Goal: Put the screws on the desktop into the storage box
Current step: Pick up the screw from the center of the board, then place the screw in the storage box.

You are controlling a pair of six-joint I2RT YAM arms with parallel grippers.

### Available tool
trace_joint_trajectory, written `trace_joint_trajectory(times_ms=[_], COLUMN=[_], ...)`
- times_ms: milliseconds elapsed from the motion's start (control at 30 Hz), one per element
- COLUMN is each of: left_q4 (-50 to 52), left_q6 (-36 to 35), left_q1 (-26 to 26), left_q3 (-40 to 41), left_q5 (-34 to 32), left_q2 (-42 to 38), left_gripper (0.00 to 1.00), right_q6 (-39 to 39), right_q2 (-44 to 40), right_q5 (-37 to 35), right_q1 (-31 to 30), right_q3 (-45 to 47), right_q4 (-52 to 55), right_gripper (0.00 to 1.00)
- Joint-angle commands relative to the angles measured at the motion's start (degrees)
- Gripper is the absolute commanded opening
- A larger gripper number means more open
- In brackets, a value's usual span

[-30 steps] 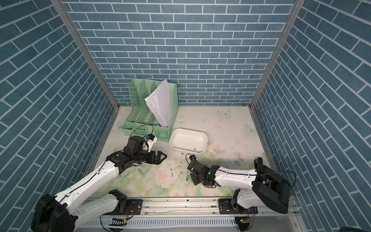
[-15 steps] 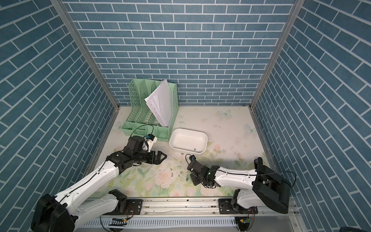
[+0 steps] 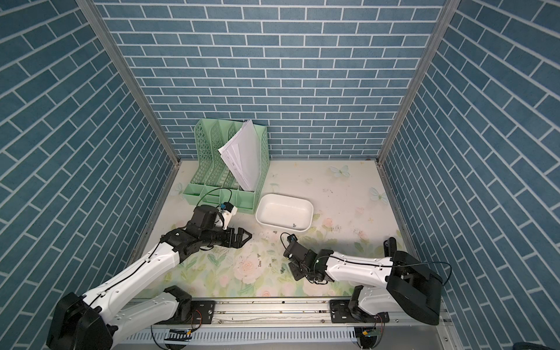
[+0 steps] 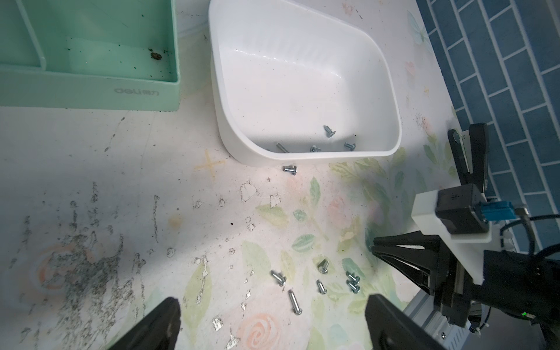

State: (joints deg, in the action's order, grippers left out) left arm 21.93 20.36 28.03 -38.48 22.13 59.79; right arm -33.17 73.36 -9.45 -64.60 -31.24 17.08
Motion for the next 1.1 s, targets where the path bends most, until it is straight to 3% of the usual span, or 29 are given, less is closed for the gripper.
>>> trace_joint_trajectory(times_ms=[0,433,933,1067], left_q4=[-0.22,-0.02,0.3,0.39], left_q6=[-0.14,0.3,0.56,0.59], left_q1=[-0.4,-0.36,-0.33,-0.35], left_q3=[0.46,0.42,0.49,0.46], left_q5=[0.1,-0.08,-0.84,-1.0], left_q2=[0.05,0.73,0.41,0.16], left_gripper=[1.0,1.0,1.0,1.0], right_q6=[0.96,10.42,21.07,22.26], right_q2=[-1.68,-1.1,13.68,15.75], right_q5=[-1.92,-1.57,3.8,4.28], right_q1=[0.25,9.58,21.26,22.79], right_q3=[-2.95,-13.88,-29.47,-32.14], right_q4=[3.34,5.46,0.54,0.79], right_gripper=[0.13,0.13,0.13,0.23])
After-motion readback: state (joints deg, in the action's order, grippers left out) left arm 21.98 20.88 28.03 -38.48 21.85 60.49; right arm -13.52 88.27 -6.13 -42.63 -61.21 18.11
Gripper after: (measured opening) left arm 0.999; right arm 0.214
